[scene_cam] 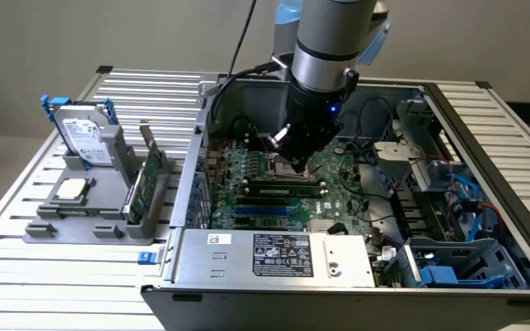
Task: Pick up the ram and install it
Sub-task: 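Press down the ram until it locks into place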
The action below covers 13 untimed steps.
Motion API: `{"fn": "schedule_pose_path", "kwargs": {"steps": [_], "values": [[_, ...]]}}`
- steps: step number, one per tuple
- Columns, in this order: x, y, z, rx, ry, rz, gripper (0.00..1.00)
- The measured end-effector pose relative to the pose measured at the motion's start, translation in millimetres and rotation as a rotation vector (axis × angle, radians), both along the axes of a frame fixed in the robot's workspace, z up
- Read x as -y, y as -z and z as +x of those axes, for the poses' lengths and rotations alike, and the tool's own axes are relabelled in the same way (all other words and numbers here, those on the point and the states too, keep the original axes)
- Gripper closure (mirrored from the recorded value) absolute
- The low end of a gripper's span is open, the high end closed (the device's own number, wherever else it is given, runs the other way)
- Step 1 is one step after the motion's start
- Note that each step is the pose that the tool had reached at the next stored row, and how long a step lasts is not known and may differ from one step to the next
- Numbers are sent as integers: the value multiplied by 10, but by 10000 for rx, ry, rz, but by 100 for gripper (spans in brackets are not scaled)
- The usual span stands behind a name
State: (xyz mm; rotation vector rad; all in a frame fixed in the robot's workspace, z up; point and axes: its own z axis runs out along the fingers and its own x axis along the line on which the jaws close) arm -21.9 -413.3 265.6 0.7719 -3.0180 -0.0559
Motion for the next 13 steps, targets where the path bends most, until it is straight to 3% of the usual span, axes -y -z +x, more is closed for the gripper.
{"fn": "schedule_pose_path", "kwargs": {"steps": [13], "values": [[0, 14, 0, -1, 2266, -9, 89]]}}
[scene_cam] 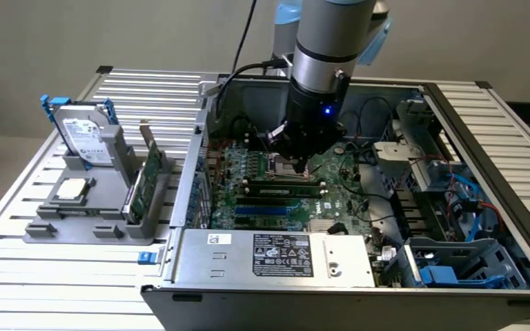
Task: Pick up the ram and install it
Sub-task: 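Press down the ram until it locks into place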
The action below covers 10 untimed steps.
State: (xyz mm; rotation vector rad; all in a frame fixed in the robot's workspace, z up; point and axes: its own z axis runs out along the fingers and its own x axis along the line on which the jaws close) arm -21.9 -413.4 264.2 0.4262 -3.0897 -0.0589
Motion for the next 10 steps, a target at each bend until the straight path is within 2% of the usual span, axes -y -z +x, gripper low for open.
{"fn": "schedule_pose_path", "kwargs": {"steps": [10], "values": [[0, 19, 0, 0, 1824, 1, 89]]}}
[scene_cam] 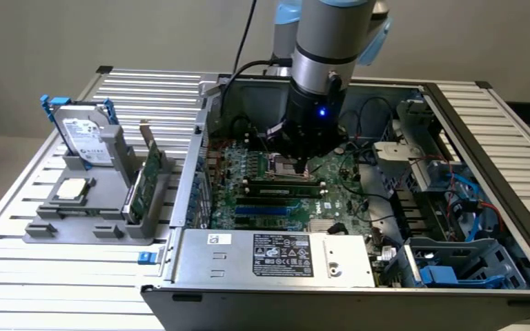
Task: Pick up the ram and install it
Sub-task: 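Press down the ram until it locks into place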
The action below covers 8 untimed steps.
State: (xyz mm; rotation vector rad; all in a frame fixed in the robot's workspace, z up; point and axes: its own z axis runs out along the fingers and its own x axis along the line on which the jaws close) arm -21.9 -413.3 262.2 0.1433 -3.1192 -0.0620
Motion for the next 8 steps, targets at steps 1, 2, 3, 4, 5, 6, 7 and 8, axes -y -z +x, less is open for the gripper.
{"fn": "schedule_pose_path", "kwargs": {"steps": [1, 2, 3, 4, 5, 6, 7, 8], "values": [[0, 1, 0, -1, 170, 0, 89], [0, 2, 0, -2, 332, 1, 89], [0, 2, 0, -5, 472, 1, 89], [0, 3, 0, -16, 592, 2, 89], [0, 3, 0, -32, 698, 2, 89], [1, 2, 0, -51, 795, 0, 89], [4, 2, 0, -82, 874, -1, 89], [11, 2, -1, -118, 930, -3, 89]]}}
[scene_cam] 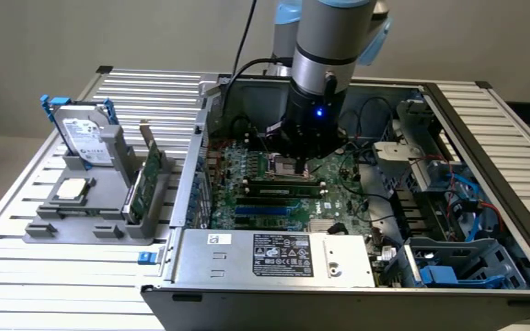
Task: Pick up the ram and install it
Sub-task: 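Press down the ram until it locks into place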
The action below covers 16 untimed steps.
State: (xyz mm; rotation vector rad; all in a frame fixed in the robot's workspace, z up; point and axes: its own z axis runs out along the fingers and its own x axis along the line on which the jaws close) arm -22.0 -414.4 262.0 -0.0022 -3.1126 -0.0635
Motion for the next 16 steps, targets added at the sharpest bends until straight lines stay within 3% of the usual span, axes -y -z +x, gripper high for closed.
{"fn": "schedule_pose_path", "kwargs": {"steps": [5, 9, 16], "values": [[83, -5, -3, -146, 105, 28, 89], [171, -11, -11, -205, 129, 64, 89], [174, -11, -11, -210, 130, 64, 89]]}}
